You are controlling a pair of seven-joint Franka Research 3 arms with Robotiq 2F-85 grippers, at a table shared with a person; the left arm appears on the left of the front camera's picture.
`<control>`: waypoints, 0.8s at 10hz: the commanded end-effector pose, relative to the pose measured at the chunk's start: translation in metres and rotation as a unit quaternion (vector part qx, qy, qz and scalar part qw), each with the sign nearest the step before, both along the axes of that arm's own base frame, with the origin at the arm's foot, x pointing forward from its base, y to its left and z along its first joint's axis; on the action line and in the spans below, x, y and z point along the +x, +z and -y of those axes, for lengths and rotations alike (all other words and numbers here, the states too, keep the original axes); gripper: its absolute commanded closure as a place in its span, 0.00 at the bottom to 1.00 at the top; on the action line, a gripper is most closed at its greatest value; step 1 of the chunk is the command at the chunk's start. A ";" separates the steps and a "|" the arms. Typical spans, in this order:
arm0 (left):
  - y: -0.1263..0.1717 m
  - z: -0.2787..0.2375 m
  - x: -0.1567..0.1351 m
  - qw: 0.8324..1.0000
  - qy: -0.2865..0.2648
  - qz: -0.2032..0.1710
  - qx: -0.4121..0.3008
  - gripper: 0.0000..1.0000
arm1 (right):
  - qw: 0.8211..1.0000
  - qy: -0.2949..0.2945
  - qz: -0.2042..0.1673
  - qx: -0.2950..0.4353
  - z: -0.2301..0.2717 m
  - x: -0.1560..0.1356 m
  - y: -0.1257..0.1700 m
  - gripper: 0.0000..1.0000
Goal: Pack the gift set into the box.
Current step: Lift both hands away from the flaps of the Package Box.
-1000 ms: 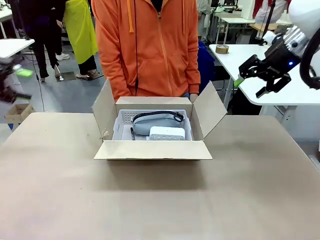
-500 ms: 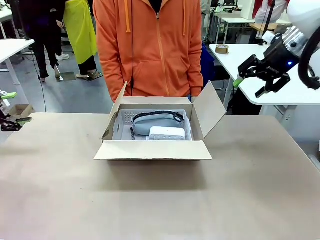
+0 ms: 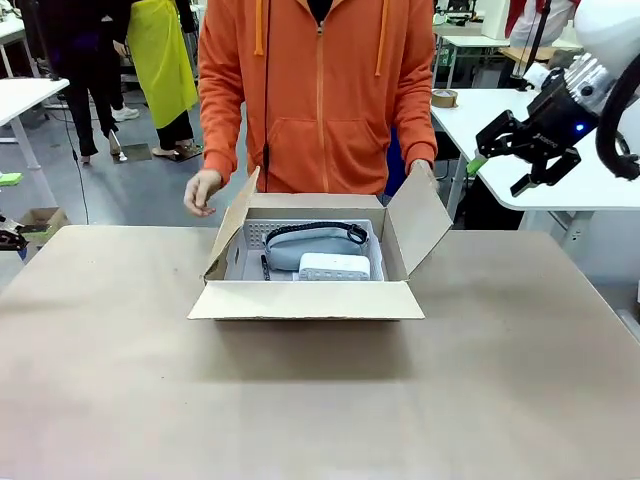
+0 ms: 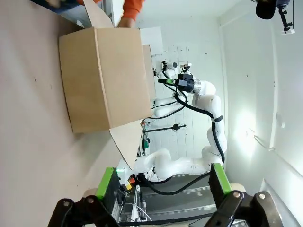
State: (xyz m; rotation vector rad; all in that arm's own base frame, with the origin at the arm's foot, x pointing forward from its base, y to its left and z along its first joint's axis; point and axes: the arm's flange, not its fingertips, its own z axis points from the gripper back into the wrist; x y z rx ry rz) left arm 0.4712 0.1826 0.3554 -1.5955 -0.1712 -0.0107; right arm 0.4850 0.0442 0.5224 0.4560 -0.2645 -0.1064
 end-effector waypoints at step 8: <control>-0.004 0.004 -0.006 1.000 0.000 0.006 0.002 0.00 | 0.959 0.040 -0.038 0.278 0.124 -0.040 -0.106 0.00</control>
